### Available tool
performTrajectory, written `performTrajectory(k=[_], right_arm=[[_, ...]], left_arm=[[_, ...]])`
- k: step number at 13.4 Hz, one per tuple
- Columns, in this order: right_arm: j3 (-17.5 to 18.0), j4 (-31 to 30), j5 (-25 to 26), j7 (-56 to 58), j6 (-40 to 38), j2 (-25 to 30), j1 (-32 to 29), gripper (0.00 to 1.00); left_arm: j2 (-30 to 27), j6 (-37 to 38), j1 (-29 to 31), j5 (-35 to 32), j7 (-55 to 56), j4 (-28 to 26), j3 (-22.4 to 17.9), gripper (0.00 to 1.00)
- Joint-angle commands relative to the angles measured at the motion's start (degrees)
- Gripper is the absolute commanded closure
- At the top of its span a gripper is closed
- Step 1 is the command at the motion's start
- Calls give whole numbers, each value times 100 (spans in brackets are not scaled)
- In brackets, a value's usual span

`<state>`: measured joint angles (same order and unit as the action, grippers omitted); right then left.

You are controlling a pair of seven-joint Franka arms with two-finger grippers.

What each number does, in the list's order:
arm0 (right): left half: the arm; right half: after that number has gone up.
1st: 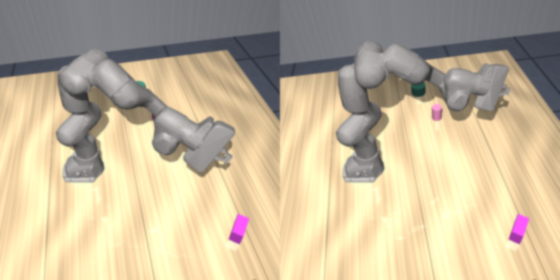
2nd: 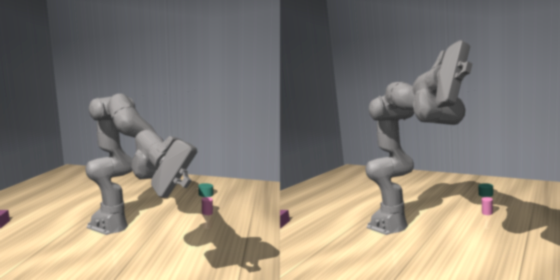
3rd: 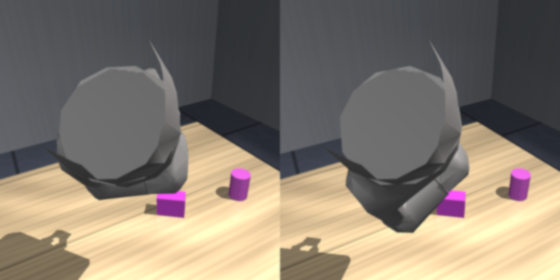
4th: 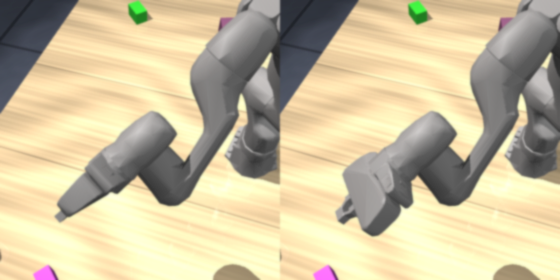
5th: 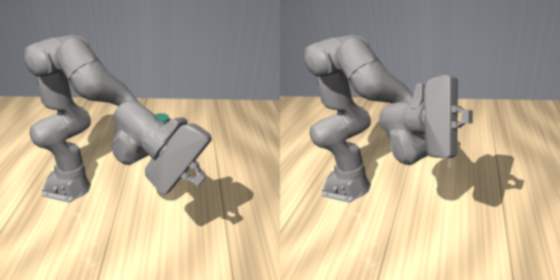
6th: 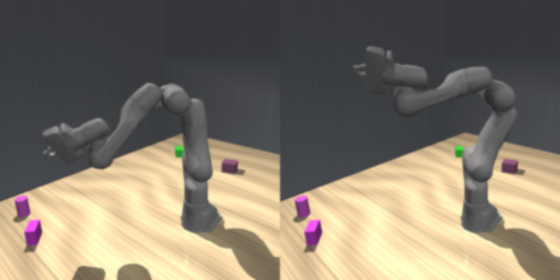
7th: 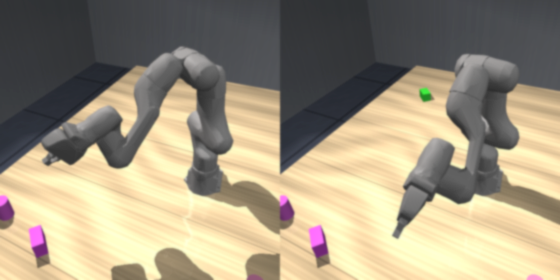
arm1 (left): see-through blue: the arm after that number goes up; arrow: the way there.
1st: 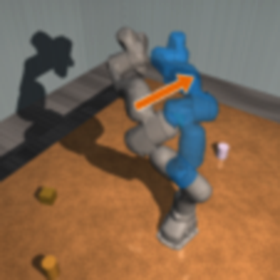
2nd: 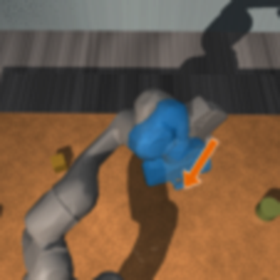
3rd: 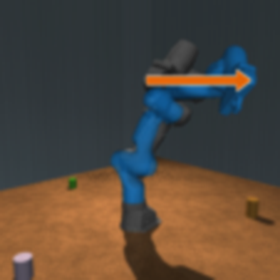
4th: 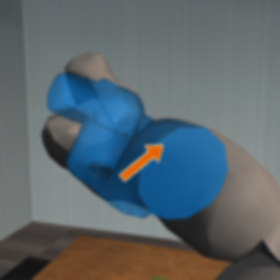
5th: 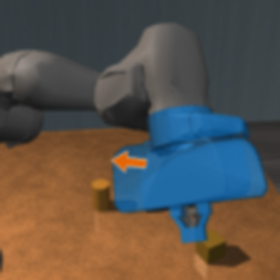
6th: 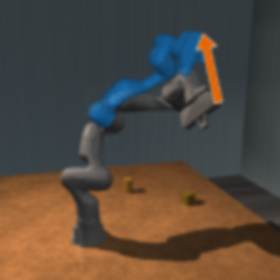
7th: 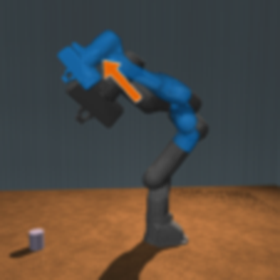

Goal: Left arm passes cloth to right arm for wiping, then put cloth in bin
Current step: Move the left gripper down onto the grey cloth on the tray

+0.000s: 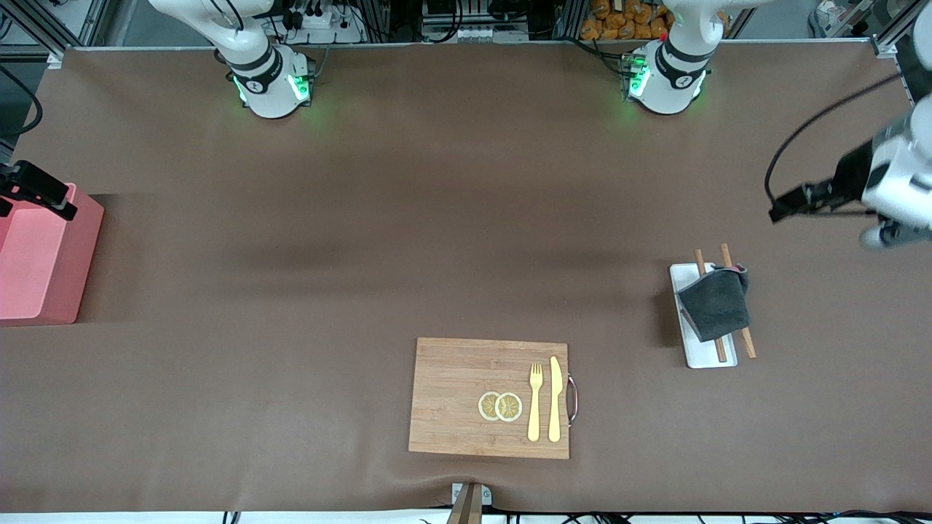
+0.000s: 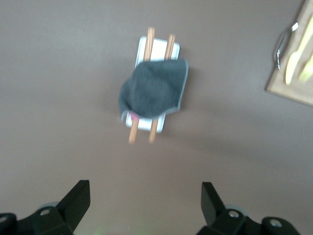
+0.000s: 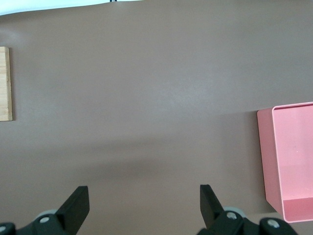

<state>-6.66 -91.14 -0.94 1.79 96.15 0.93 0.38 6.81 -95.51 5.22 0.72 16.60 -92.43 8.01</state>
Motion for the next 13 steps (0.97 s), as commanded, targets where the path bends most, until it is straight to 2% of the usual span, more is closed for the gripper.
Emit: performTrajectory(k=[1,3,7,9,13], right_arm=[[42,-10,86,-30,-26,30,-65,0],[42,-10,86,-39,-26,30,-65,0],[42,-10,86,-39,-70,21,-91,0],[42,-10,86,-47,-87,12,-100,0],[42,-18,86,-56,-96,3,-135,0]], left_arm=[[581,-660,84,-334,-60,-56,25,0],[978,-951,93,-694,-60,-21,25,0],[1673,-1619,102,-704,-60,-38,34,1],[1884,-1804,58,-713,-60,-30,25,13],[2113,-1954,101,-722,-87,-30,25,25]])
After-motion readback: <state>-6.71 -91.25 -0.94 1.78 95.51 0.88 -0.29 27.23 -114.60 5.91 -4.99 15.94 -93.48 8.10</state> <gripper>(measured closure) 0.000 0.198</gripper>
